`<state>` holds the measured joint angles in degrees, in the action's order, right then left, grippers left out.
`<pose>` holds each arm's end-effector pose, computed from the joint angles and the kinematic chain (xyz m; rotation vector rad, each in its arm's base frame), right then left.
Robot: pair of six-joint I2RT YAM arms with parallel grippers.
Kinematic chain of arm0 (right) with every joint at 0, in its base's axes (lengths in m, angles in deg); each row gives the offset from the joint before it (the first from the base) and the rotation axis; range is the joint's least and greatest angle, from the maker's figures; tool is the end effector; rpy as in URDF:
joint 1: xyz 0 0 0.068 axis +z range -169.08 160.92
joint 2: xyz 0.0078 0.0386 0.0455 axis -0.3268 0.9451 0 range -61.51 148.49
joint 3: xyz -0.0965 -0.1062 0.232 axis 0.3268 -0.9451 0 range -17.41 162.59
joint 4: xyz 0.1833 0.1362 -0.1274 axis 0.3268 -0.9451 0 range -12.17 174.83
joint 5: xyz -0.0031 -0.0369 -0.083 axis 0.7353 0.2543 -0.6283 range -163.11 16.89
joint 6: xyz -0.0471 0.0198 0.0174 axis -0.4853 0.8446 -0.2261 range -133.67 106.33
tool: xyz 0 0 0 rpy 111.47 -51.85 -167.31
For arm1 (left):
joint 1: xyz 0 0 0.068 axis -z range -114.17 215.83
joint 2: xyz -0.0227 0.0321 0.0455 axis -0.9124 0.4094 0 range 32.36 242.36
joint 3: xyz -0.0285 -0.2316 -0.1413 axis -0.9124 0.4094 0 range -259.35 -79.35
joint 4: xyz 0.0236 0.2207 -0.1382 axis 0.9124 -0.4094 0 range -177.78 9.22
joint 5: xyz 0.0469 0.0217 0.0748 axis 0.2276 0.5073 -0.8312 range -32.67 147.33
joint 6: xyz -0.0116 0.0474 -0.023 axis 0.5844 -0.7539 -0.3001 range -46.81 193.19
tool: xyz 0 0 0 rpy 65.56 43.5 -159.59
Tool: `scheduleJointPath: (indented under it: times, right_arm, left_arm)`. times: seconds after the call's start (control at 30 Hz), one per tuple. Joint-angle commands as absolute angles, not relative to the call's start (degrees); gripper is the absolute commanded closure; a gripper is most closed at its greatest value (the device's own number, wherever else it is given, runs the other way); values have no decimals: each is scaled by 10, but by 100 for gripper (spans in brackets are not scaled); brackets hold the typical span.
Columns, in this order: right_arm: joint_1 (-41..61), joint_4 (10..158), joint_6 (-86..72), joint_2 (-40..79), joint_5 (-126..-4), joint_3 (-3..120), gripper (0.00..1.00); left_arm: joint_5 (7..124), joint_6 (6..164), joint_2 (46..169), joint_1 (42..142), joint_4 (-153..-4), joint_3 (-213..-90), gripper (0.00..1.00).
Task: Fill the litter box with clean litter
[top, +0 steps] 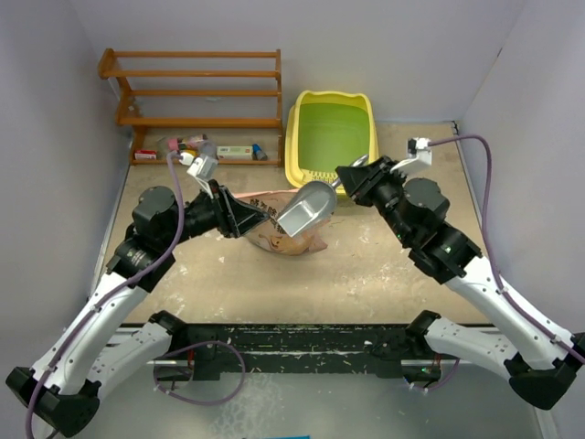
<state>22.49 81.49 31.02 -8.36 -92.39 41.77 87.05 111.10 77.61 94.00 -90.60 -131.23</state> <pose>0.1623 0.1283 0.4152 0.3239 1.5695 0.9350 0.1462 -0.0984 0.3830 0.2860 1.7630 -1.2783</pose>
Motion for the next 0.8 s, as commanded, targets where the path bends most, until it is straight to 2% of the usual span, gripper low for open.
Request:
scheduleJointPath:
  times: [0.0,0.77]
  right_arm:
    - [218,877,330,-82,-935,492,100]
    - [216,912,338,-46,-876,502,100]
  left_arm:
    - [848,1117,785,940,-898,-1332,54]
    - [872,1249,804,941,-720,-1239,54]
